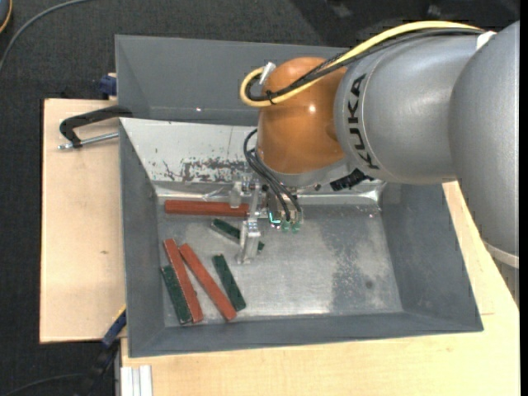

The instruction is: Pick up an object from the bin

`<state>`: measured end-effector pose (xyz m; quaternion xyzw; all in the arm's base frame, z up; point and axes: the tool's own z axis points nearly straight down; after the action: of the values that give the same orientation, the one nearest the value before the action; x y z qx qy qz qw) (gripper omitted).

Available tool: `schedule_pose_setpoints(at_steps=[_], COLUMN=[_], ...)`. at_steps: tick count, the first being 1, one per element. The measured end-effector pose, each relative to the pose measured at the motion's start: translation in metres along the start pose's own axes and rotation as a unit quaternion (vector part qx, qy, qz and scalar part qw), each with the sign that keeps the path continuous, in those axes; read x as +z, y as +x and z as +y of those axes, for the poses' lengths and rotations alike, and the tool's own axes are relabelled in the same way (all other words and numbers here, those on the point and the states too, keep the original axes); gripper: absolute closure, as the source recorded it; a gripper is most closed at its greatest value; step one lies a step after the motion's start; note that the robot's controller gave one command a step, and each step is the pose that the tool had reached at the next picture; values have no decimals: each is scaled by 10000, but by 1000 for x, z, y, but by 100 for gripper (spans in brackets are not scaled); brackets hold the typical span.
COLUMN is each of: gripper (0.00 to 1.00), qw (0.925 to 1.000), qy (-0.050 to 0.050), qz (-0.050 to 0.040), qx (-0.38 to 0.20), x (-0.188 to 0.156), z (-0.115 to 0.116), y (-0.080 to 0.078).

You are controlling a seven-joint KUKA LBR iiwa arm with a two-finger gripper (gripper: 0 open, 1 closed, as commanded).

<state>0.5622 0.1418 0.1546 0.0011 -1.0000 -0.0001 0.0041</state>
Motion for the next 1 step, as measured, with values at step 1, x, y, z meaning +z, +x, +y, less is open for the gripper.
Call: schedule_pose_setpoints(at_steps=[1], gripper=[0], qw=[9734], qy=[1], qz=[-20], qx=[-2289], x=[77], z=[64], y=[7])
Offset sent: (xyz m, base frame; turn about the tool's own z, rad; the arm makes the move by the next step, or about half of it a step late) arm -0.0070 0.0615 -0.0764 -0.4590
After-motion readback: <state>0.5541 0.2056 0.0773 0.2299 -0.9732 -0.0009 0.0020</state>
